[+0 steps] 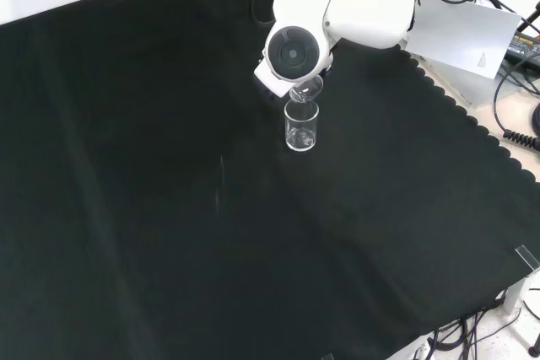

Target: Pour the water from the handheld beaker into the one on the table.

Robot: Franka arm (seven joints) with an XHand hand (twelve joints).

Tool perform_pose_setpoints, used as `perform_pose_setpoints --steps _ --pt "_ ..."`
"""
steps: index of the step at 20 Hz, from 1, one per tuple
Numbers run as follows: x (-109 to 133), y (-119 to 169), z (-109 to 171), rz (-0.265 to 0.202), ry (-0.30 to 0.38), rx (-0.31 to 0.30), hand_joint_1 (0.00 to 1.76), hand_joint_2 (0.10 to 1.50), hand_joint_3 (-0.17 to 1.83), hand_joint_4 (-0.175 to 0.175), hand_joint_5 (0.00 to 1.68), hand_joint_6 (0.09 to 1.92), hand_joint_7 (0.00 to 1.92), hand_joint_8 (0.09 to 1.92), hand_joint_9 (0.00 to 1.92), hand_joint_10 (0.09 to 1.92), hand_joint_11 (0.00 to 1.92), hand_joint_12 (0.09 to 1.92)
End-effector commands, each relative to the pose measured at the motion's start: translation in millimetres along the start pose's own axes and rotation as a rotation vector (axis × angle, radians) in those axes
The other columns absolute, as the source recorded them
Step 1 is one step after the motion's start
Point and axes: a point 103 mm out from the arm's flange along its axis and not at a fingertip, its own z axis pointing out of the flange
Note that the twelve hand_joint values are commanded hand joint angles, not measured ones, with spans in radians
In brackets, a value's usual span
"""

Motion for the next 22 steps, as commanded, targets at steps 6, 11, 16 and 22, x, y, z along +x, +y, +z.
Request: perform_pose_setpoints --steps 6,11,16,22 --pt "4.6 2.3 -4.7 0.014 -0.025 0.029 1.43 0.71 0.43 -0.175 1.42 0.26 1.38 0.40 1.60 0.09 1.45 0.58" --pt "6.5 4.0 -3.5 0.020 -0.031 0.053 1.43 0.71 0.42 -0.175 1.42 0.26 1.37 0.41 1.60 0.09 1.45 0.58" --pt "5.9 4.0 -3.1 0.029 -0.040 0.071 1.43 0.71 0.42 -0.175 1.42 0.26 1.37 0.41 1.60 0.09 1.45 0.58" --pt "4.2 2.3 -4.5 0.037 -0.040 0.062 1.43 0.71 0.42 -0.175 1.42 0.27 1.37 0.41 1.60 0.09 1.46 0.58"
